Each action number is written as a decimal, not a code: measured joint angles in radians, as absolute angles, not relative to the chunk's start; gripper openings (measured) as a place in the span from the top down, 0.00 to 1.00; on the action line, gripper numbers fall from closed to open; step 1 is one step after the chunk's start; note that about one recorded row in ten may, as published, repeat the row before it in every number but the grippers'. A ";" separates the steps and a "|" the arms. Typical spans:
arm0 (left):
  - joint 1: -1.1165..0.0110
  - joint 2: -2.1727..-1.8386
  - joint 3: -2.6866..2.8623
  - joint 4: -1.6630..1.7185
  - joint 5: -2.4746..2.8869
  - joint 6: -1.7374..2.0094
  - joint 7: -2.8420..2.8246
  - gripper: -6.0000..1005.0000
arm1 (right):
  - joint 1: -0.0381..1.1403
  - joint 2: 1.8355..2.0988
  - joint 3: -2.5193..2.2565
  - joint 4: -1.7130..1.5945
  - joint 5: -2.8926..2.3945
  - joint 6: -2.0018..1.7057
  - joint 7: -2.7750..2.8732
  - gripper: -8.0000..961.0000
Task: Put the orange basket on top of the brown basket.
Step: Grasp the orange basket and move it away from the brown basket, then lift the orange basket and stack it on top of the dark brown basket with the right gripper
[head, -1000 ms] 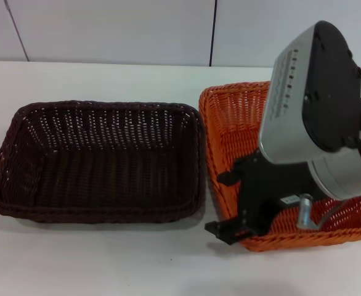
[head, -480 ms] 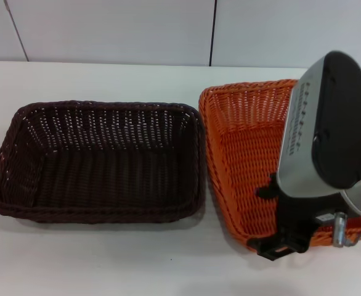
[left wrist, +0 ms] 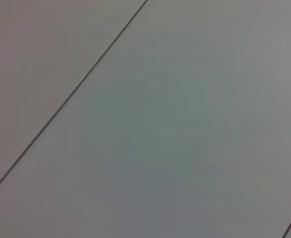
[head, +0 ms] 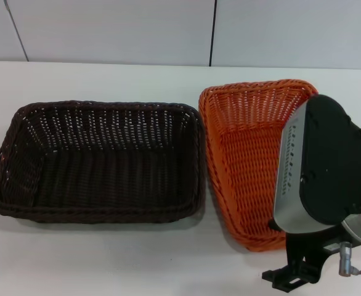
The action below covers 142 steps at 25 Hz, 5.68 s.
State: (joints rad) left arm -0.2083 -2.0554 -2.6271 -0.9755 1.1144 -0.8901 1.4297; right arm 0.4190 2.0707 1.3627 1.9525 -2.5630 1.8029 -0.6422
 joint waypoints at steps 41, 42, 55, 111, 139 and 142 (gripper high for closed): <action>-0.187 -2.057 -2.706 -0.925 1.100 -1.019 1.424 0.26 | 0.446 2.077 1.292 1.792 -2.708 1.723 -0.701 0.64; -0.187 -2.057 -2.706 -0.925 1.100 -1.019 1.424 0.26 | 0.446 2.077 1.292 1.792 -2.708 1.723 -0.701 0.71; -0.188 -2.054 -2.706 -0.923 1.099 -1.019 1.421 0.26 | 0.452 2.079 1.271 1.824 -2.753 1.693 -0.685 0.83; -0.209 -2.048 -2.706 -0.905 1.100 -1.122 1.457 0.27 | 0.481 2.076 1.112 1.858 -2.581 1.050 -1.361 0.84; -0.218 -2.056 -2.728 -0.770 0.965 -1.161 1.632 0.27 | 0.276 2.072 1.036 1.896 -2.701 0.908 -1.751 0.85; -0.220 -2.056 -2.728 -0.761 0.959 -1.164 1.638 0.27 | 0.257 2.071 1.023 1.906 -2.724 0.916 -1.754 0.84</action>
